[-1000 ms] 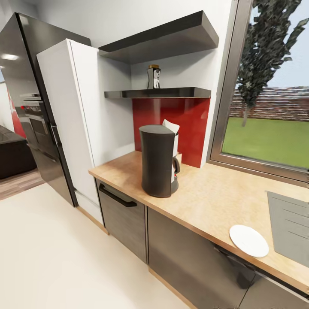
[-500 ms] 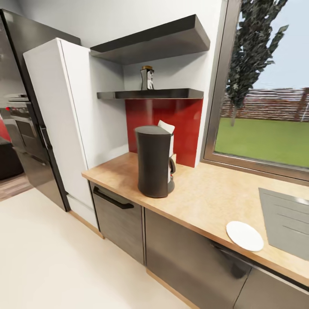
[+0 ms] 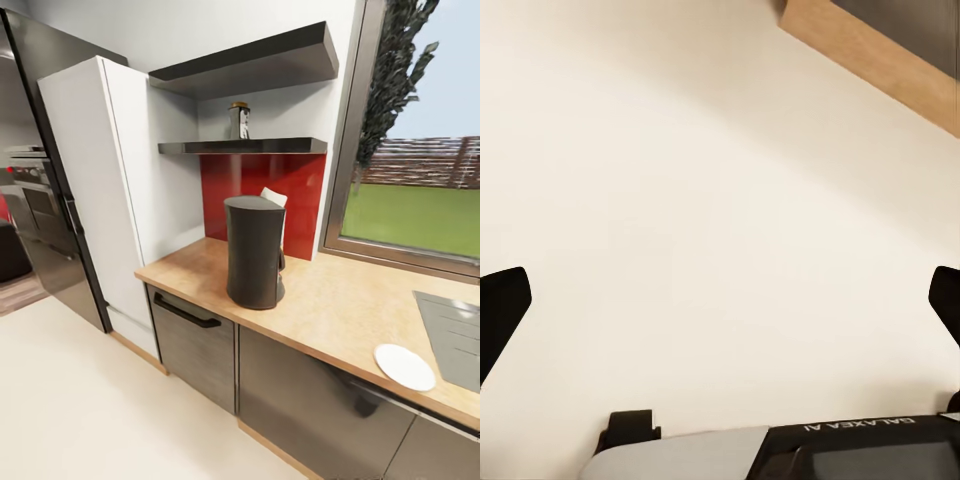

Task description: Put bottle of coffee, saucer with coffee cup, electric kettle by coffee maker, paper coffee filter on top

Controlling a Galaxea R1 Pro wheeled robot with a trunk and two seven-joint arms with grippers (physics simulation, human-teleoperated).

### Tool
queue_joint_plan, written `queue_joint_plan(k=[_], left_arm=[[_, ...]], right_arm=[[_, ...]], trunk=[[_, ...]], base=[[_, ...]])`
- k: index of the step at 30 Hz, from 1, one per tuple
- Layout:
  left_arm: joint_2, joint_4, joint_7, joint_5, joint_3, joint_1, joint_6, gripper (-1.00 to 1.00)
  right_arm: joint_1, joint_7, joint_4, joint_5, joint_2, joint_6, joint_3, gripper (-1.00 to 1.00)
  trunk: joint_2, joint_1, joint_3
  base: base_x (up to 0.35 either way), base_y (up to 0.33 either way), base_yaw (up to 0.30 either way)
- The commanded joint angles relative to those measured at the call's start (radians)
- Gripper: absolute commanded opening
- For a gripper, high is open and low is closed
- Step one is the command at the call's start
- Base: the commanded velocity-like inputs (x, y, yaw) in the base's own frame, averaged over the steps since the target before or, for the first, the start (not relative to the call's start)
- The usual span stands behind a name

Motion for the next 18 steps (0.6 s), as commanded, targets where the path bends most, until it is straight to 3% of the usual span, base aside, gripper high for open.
queue_joint_plan(k=[1, 18], left_arm=[[-0.001, -0.001, -0.009, 0.004, 0.006, 0.000, 0.001, 1.00], [-0.001, -0.001, -0.009, 0.004, 0.006, 0.000, 0.001, 1.00]], right_arm=[[-0.001, 0.006, 0.004, -0.011, 0.001, -0.006, 0.008, 1.00], [0.000, 0.004, 0.004, -0.011, 0.000, -0.006, 0.008, 1.00]], trunk=[[-0.001, 0.000, -0.001], [-0.001, 0.000, 0.000]], base=[[0.016, 0.045, -0.213], [0.002, 0.006, -0.245]])
